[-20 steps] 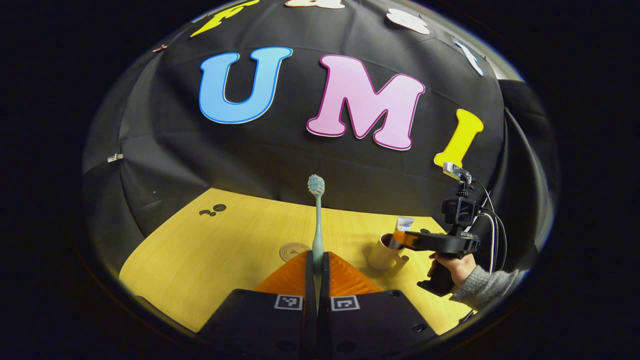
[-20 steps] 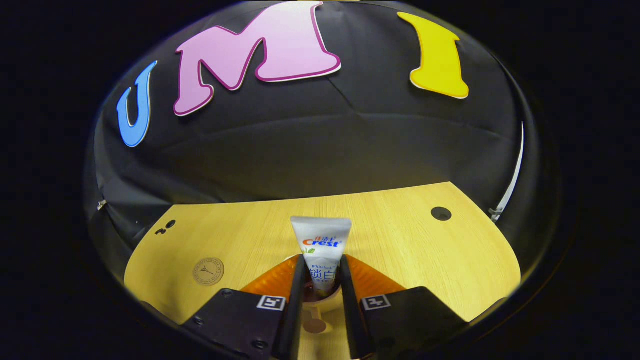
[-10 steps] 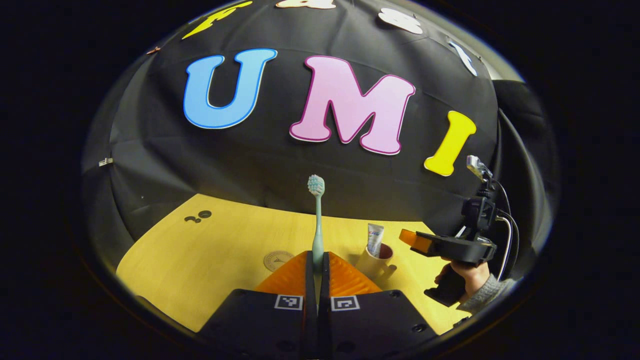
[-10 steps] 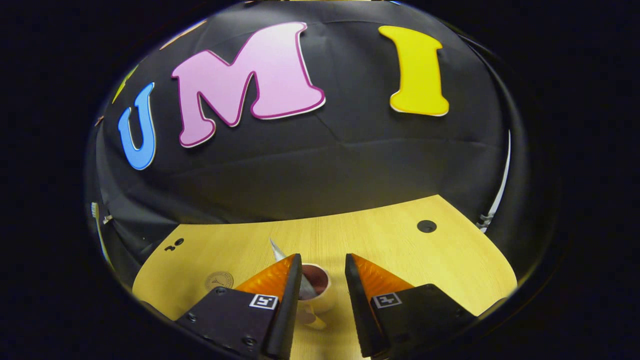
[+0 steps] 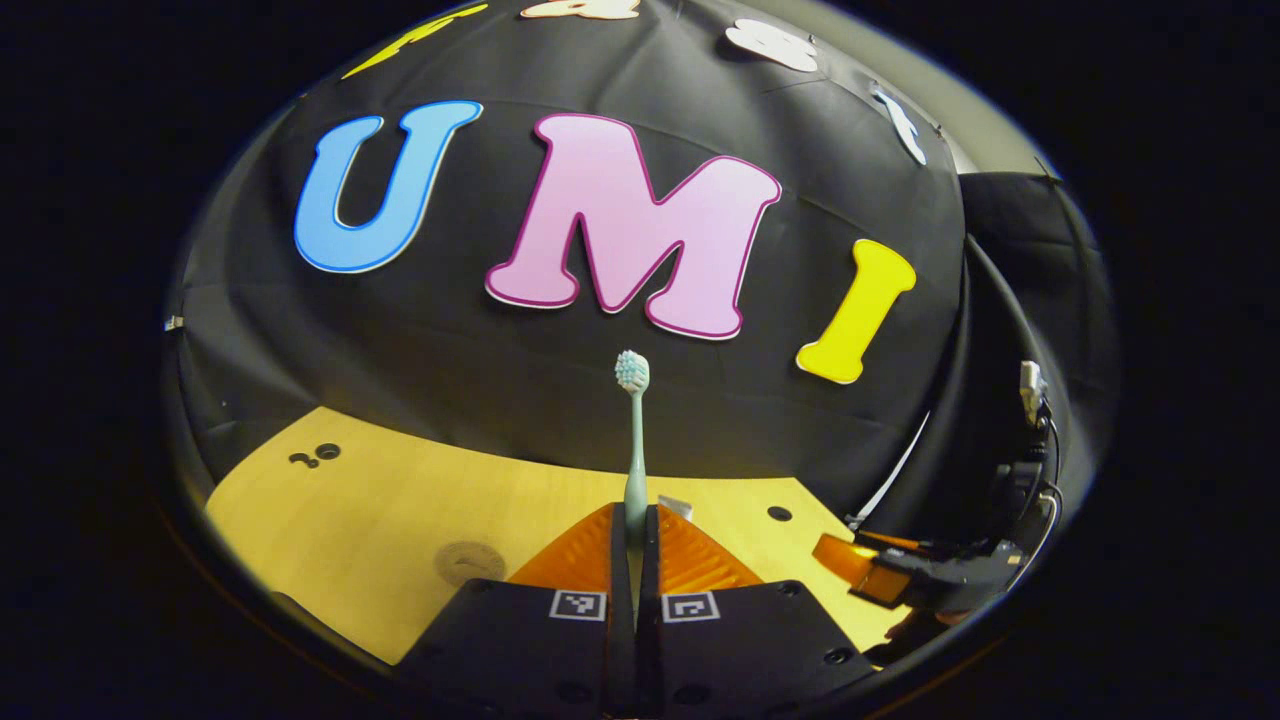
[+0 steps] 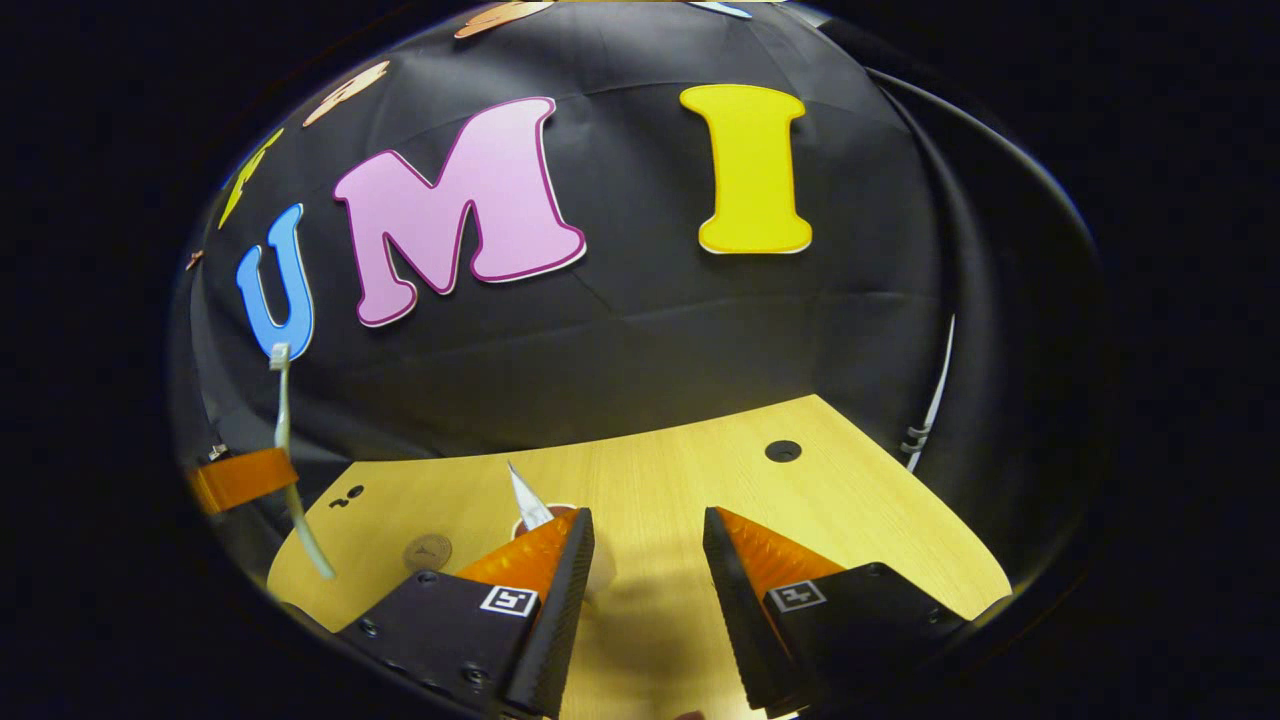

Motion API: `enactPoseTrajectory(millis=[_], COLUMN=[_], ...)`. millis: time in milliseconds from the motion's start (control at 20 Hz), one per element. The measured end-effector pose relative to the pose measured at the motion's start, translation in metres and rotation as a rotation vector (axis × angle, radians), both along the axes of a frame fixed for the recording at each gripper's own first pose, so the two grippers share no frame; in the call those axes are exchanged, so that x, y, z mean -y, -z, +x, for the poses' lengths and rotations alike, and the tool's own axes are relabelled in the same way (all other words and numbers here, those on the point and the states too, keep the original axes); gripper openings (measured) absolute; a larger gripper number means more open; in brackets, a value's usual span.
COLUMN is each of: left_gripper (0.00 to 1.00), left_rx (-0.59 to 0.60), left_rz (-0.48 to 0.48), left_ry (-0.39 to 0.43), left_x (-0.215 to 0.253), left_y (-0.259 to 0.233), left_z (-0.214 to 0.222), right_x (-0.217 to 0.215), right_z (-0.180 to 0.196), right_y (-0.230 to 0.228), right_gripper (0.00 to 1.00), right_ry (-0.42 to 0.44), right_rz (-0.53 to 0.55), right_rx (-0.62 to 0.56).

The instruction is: Put the toothbrush and toothpaste on the desktop into the cup, then pick up the cup and place it on the coaster on the desktop.

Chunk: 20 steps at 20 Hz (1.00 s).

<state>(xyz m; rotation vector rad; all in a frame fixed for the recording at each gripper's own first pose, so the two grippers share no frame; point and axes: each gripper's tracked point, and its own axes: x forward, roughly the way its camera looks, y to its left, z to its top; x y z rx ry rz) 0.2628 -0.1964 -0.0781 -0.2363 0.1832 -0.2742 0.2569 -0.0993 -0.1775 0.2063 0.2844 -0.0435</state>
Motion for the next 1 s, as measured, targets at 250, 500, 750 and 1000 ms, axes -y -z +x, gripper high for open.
enactPoseTrajectory(millis=[250, 500, 750, 1000], left_gripper=[0.06, 0.06, 0.06, 0.06], left_rx=[0.005, 0.042, 0.073, 0.082], left_rz=[-0.072, -0.071, -0.103, -0.109], left_ry=[0.034, 0.017, -0.009, -0.111], left_x=[0.039, 0.057, 0.070, 0.066], left_y=[0.003, 0.019, 0.035, 0.057], left_z=[0.041, 0.080, 0.105, 0.119], right_x=[0.019, 0.033, 0.042, 0.048], right_z=[-0.019, -0.029, -0.028, -0.031], right_y=[0.020, 0.031, 0.033, 0.040], right_gripper=[0.69, 0.69, 0.69, 0.69], right_ry=[0.009, 0.020, 0.025, 0.026], right_rz=[0.004, 0.028, 0.040, 0.051], right_rx=[-0.042, -0.057, -0.051, -0.054])
